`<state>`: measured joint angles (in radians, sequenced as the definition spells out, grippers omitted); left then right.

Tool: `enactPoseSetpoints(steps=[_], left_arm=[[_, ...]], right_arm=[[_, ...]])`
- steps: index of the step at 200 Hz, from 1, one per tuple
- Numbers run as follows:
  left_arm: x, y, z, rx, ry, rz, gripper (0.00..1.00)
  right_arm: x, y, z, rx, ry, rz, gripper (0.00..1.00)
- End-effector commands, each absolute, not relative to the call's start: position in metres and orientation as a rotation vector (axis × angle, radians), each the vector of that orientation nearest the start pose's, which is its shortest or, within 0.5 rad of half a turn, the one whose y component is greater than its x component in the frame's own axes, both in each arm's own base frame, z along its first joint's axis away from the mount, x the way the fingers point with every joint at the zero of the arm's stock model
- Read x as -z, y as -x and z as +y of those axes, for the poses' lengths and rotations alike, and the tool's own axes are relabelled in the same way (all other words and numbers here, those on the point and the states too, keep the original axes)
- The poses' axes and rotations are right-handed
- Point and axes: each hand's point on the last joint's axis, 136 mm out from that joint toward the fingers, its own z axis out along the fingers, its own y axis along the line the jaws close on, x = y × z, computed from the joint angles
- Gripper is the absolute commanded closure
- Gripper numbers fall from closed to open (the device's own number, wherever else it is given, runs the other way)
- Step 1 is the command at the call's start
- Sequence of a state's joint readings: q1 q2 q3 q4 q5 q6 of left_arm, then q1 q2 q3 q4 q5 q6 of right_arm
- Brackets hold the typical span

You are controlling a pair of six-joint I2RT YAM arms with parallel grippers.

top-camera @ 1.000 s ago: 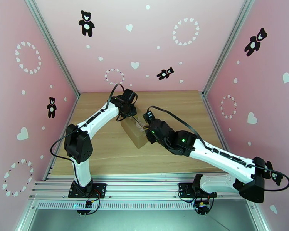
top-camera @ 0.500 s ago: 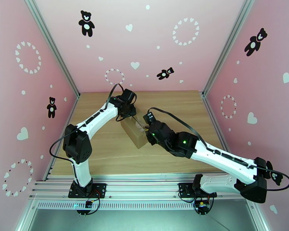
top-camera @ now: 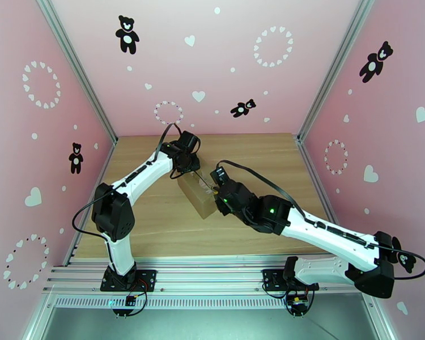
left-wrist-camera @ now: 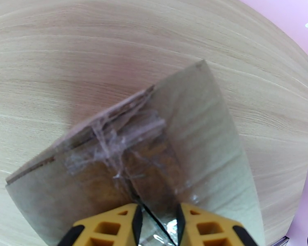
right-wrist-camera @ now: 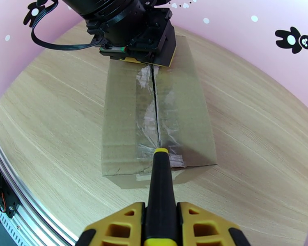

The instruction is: Unpack the express box

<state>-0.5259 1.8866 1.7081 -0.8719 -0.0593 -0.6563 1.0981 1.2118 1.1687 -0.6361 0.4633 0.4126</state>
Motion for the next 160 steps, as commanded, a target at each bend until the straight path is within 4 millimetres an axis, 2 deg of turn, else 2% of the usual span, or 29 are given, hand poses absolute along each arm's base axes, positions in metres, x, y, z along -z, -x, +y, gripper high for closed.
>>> enactPoseSetpoints(steps=[1,160], left_arm=[[-0.1156,-0.4119,-0.1730,0.044,0.315,2.755,0.67],[-0.1218,-0.4109,-0.1704,0.056,0.317,2.736,0.67]], right_arm=[[-0.2345,-0.2046,0.2447,-0.166,0.622,2.274,1.00],[-0.2388,-0.2003,0.2426,-0.157,0.625,2.268,1.00]])
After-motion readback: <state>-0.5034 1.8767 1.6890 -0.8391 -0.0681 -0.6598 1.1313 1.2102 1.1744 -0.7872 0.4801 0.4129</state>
